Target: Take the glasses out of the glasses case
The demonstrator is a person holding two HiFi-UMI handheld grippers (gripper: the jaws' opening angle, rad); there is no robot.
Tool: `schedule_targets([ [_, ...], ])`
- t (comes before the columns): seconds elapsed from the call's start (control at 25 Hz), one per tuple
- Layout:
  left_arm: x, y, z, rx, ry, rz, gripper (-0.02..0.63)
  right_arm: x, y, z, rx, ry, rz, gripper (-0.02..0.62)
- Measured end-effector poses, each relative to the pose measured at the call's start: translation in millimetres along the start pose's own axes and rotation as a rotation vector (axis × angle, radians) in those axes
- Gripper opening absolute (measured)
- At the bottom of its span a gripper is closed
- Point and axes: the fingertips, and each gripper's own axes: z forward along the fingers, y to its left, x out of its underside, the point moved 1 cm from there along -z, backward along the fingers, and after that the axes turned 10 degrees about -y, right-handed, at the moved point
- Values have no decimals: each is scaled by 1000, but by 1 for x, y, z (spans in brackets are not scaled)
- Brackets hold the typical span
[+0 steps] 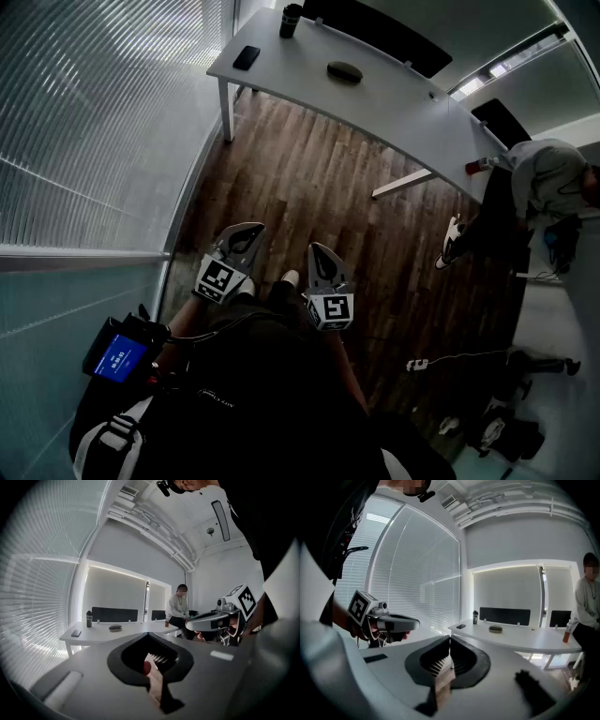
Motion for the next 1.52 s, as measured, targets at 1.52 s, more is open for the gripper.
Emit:
schedule_targets([
  [1.52,-5,-1,258,-11,111,109,6,-4,-267,95,-1,-157,80,8],
])
